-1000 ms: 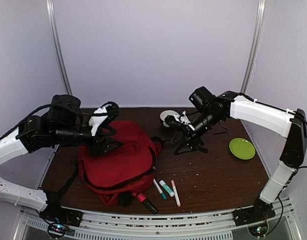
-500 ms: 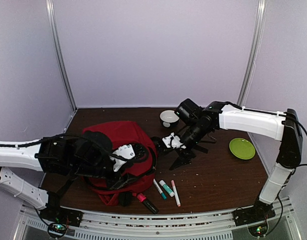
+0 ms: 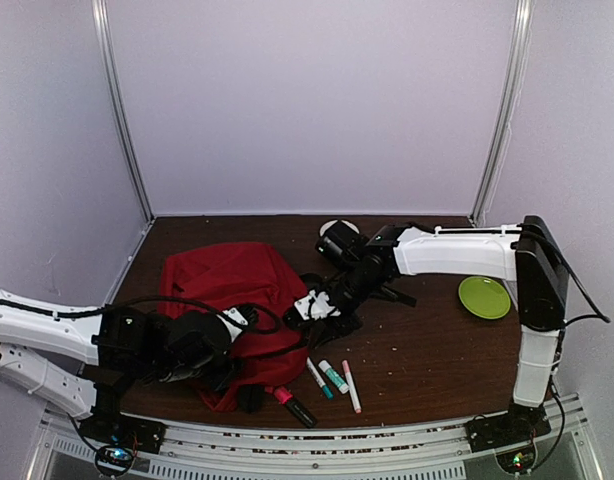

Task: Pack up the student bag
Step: Grab the largest pocket of the student bag.

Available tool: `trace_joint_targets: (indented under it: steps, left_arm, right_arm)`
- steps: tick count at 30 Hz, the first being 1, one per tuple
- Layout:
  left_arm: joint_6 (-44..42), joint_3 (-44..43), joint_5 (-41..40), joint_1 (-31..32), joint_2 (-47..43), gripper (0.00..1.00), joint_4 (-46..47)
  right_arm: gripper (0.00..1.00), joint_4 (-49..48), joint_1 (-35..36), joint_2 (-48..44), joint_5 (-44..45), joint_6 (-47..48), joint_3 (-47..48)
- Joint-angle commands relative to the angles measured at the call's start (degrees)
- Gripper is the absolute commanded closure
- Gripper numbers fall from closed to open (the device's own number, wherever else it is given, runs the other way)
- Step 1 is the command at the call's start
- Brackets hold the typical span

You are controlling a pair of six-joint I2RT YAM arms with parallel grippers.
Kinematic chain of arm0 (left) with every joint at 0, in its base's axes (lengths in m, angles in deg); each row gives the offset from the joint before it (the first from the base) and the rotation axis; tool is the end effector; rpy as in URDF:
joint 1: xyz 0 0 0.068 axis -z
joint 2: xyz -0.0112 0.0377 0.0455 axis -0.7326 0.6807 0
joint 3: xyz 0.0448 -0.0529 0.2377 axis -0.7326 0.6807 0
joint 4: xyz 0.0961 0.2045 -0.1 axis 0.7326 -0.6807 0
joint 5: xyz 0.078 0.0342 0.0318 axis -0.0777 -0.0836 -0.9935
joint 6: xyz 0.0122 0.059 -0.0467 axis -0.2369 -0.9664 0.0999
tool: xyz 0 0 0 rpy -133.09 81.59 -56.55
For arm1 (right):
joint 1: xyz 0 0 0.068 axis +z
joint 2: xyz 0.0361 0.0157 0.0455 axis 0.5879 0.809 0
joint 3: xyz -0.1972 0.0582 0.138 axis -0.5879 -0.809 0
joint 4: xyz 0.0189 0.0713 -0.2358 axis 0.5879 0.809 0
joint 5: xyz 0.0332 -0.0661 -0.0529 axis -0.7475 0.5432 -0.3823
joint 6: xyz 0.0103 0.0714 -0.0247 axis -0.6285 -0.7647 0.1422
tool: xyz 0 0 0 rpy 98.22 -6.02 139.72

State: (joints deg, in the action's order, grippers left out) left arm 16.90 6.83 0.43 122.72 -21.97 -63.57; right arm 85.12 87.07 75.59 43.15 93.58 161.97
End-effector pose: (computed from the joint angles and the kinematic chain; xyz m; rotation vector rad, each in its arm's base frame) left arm 0.0875 -0.2174 0.1834 0.8189 2.2381 -0.2010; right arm 0.2138 0.3278 0.1797 -2.2536 1.1953 0.8058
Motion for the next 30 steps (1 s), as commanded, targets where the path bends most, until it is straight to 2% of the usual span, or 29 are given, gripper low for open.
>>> trace_joint_targets:
  steps: [1,4,7,9,12,16,19,21,23,27,30]
  left_arm:
    - [6.0,3.5,-6.4,-5.2,-1.4,0.47,-0.4]
    - [5.8,7.5,-7.8,-10.5,-3.2,0.57,2.4]
    - [3.3,11.1,-8.5,-15.4,-5.8,0.62,8.0]
    - [0.1,13.3,-7.0,-19.1,-6.9,0.63,12.7]
    - [-3.4,14.5,-4.4,-23.7,-6.5,0.63,17.7]
    - [-6.4,12.2,-1.7,-25.8,-4.9,0.52,17.8]
    - [-6.5,8.6,3.2,-25.4,-6.9,0.49,11.8]
    - [-6.3,6.5,4.3,-23.6,-11.0,0.48,6.1]
    - [-6.8,4.3,5.5,-21.5,-15.4,0.48,1.8]
    - [-8.6,1.4,10.5,-18.1,-21.7,0.49,-3.6]
    - [-9.2,-1.5,12.4,-15.6,-21.4,0.52,-6.6]
  right_arm:
    - [0.66,-3.2,0.2,1.2,1.8,-2.8,2.6]
    - [0.79,-6.9,0.2,0.4,1.9,-6.1,1.5]
    - [0.89,-14.6,0.1,-2.3,2.3,-11.6,-2.6]
    - [0.93,-20.1,0.2,-4.5,2.1,-16.5,-5.4]
    - [0.94,-27.2,0.3,-6.3,2.9,-23.9,-8.2]
    - [0.94,-30.9,0.5,-7.8,2.2,-28.0,-10.9]
    - [0.88,-28.8,0.5,-8.5,1.1,-27.8,-11.0]
    - [0.72,-27.0,0.5,-9.3,0.0,-25.8,-11.5]
    - [0.63,-26.2,0.6,-9.8,-0.7,-24.8,-11.4]
    - [0.60,-23.1,0.0,-8.6,-2.3,-25.3,-8.2]
    - [0.58,-21.2,-0.8,-8.0,-4.9,-26.1,-6.7]
